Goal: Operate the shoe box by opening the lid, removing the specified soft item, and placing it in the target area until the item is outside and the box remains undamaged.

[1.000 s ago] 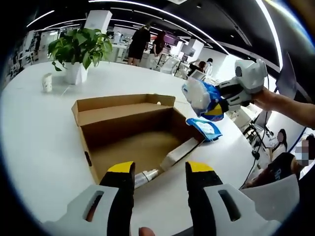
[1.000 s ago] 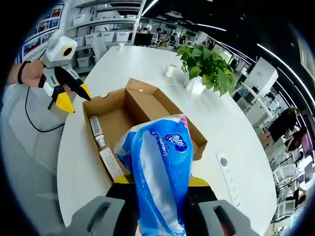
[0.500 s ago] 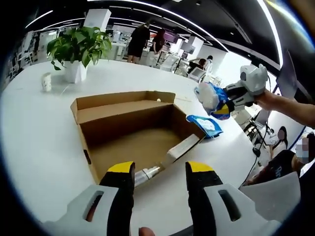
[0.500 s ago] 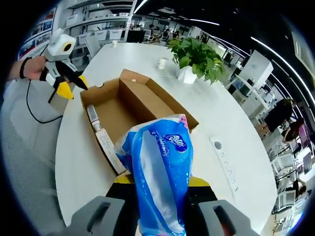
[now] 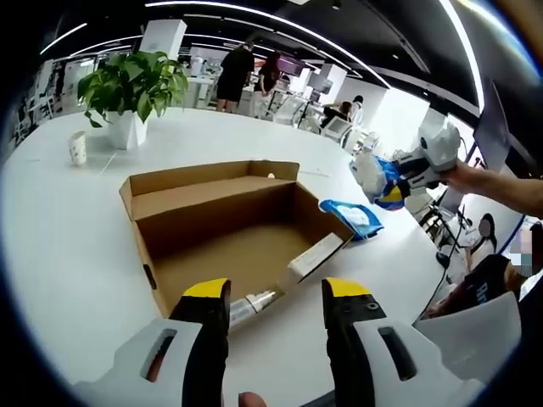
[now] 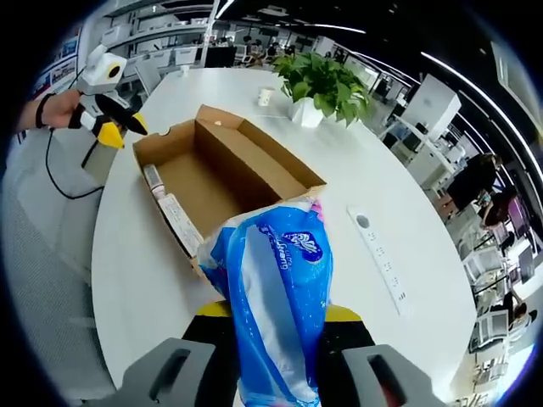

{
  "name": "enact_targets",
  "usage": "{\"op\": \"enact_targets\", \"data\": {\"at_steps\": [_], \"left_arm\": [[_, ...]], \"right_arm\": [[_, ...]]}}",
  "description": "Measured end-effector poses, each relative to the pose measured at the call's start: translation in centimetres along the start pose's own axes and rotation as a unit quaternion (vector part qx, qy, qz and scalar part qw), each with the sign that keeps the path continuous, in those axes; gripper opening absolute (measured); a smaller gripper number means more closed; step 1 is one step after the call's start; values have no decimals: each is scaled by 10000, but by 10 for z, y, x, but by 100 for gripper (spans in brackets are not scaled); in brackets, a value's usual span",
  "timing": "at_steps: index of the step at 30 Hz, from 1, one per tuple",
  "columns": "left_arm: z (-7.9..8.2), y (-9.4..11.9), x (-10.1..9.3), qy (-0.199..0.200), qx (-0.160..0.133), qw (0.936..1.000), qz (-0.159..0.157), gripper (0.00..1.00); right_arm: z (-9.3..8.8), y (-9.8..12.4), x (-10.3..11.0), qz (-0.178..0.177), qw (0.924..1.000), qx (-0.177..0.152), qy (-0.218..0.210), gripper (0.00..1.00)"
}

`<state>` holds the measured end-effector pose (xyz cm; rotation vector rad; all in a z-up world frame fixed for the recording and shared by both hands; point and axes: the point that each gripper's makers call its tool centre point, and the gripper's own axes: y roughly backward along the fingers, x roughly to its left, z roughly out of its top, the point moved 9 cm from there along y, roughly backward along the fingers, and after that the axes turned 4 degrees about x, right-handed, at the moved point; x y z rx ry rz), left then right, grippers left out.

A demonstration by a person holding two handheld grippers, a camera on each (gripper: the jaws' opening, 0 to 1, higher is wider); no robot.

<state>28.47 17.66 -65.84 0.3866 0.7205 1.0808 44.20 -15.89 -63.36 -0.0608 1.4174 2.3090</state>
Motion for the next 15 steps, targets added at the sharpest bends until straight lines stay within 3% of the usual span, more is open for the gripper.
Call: {"op": "enact_targets", "data": {"at_steps": [15], "left_arm": [[2, -1, -5, -204, -50, 9997, -103, 48]], "right_arm": [[-55, 21, -9, -151, 9990, 335, -255, 30]]}}
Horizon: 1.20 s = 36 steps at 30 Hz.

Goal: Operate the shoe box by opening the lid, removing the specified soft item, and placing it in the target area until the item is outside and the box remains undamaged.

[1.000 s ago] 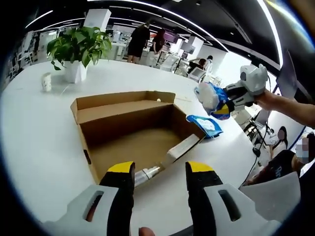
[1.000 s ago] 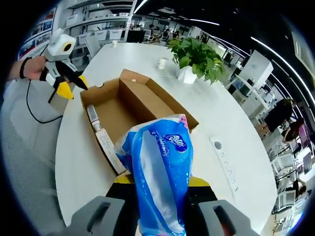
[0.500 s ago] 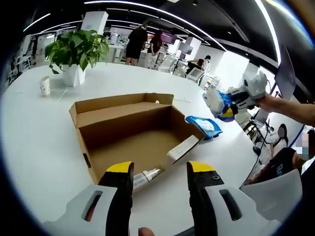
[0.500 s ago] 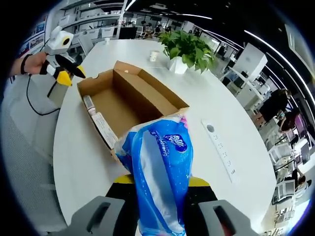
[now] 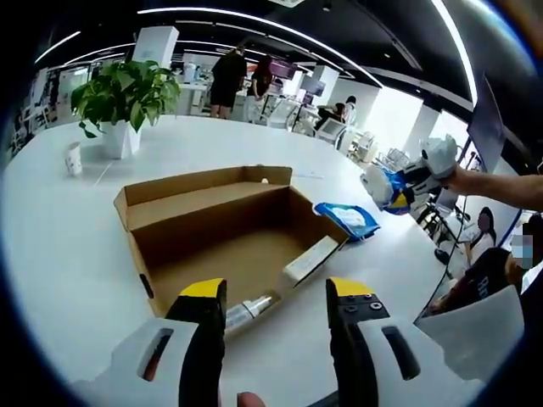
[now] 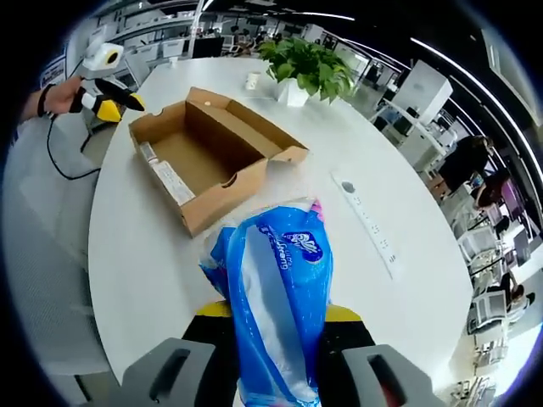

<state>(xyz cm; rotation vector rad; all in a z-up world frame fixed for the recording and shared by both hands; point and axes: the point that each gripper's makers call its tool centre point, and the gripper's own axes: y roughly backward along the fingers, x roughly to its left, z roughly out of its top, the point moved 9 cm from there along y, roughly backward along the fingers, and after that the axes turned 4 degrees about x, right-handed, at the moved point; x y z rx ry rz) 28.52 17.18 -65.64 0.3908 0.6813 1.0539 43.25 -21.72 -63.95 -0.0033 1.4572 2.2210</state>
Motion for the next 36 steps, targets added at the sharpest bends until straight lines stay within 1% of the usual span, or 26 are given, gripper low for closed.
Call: {"op": "enact_targets", "data": {"at_steps": [7, 11, 17, 25, 36], "left_arm": [[-1, -2, -1, -88, 56, 9999, -33, 49], [-3, -2, -1, -261, 159, 9995, 73, 49], [-3, -2, 1, -206, 141, 9997, 50, 49], [-3, 2, 15, -59, 112, 9997, 224, 49], [-5, 2, 19, -35, 159, 9992, 357, 49]], "right_arm": [[-20, 5, -2, -45, 9999, 120, -40, 30], [-31, 6, -4, -70, 9997, 205, -71, 30], [-48, 8, -7, -93, 9994, 306, -117, 30], [-76, 8, -11, -120, 9986, 449, -254, 30], [-114, 7, -13, -95, 9970, 666, -387, 30]]}}
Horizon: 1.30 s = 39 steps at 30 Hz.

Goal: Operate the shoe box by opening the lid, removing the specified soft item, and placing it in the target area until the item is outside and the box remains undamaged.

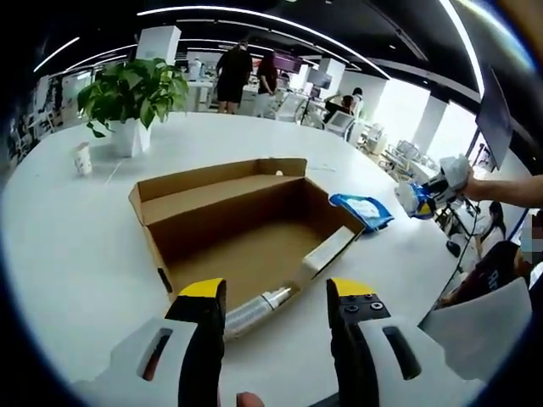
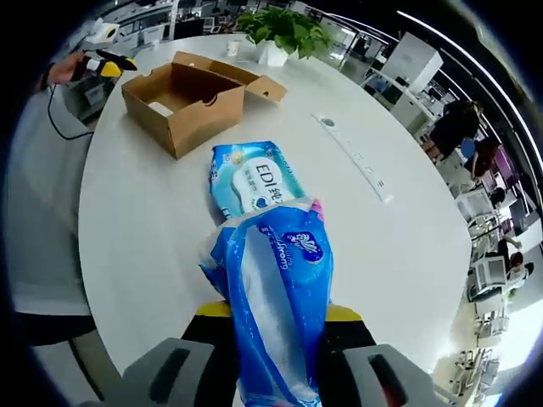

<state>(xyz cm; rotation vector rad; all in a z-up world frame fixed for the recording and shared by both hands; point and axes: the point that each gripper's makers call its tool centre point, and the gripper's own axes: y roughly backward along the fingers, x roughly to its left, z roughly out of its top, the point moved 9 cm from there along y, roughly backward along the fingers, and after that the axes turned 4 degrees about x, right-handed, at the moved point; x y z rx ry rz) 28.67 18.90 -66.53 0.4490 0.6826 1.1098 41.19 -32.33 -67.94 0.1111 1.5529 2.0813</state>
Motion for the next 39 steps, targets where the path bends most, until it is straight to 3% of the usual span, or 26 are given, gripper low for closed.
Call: {"op": "enact_targets", "data": {"at_steps": [7, 19, 39], "left_arm": [[-2, 0, 4, 30, 27, 10000, 69, 49], [-4, -1, 5, 6, 44, 9999, 119, 48], [-9, 1, 10, 72, 113, 9995, 275, 48]], "right_arm": [[-15, -4, -6, 7, 9999, 84, -53, 31], [-22, -18, -17, 59, 9999, 158, 37, 31], [-27, -69, -48, 218, 9987, 342, 316, 32]]}}
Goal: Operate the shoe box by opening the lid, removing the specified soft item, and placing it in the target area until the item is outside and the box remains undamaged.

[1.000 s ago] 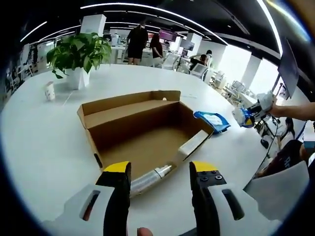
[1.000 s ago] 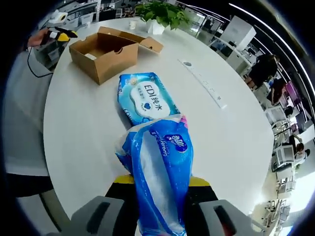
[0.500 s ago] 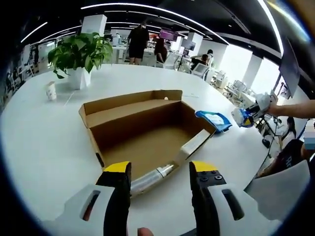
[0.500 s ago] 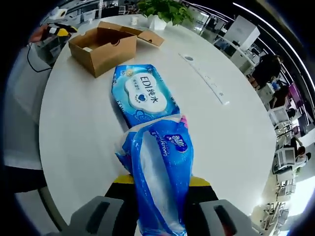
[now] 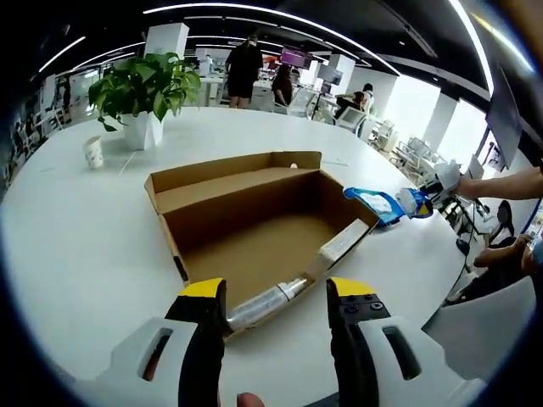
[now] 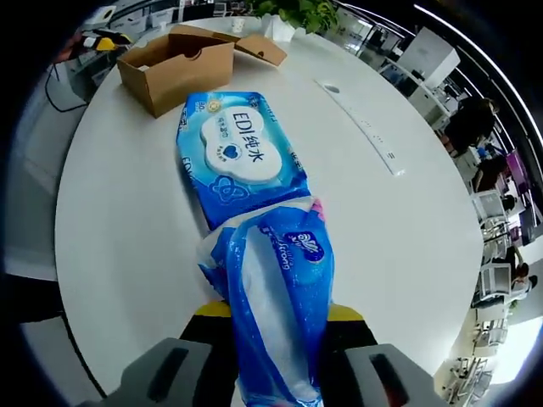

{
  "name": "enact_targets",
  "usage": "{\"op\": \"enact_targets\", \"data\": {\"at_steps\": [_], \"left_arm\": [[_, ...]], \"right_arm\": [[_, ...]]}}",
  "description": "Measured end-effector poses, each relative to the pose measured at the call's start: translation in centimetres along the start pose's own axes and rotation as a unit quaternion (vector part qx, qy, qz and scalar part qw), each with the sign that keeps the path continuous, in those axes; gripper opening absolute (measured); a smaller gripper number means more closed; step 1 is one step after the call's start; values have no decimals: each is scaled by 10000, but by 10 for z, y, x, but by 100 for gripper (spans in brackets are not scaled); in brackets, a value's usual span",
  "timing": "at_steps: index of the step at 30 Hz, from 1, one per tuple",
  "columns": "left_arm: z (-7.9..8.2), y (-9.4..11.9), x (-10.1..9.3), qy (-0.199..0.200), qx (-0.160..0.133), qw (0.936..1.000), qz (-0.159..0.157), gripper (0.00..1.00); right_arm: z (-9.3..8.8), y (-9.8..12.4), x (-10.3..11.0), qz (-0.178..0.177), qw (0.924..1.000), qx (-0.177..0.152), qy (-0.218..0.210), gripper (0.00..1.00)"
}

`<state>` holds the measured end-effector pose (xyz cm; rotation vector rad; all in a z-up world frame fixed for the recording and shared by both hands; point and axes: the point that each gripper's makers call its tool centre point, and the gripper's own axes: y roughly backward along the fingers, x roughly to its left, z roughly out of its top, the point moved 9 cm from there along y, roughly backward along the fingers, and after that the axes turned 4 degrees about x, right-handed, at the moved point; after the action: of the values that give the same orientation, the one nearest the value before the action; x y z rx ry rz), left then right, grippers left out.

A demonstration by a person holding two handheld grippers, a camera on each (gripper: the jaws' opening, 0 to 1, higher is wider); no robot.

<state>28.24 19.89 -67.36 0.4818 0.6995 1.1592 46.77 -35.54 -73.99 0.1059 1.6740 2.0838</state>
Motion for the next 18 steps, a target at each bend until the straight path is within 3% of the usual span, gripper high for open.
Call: {"op": "enact_targets", "data": {"at_steps": [18], "left_arm": [[-3, -2, 4, 11, 97, 9999, 115, 48]], "right_arm": [[3, -15, -7, 84, 9999, 34, 143, 34]]}}
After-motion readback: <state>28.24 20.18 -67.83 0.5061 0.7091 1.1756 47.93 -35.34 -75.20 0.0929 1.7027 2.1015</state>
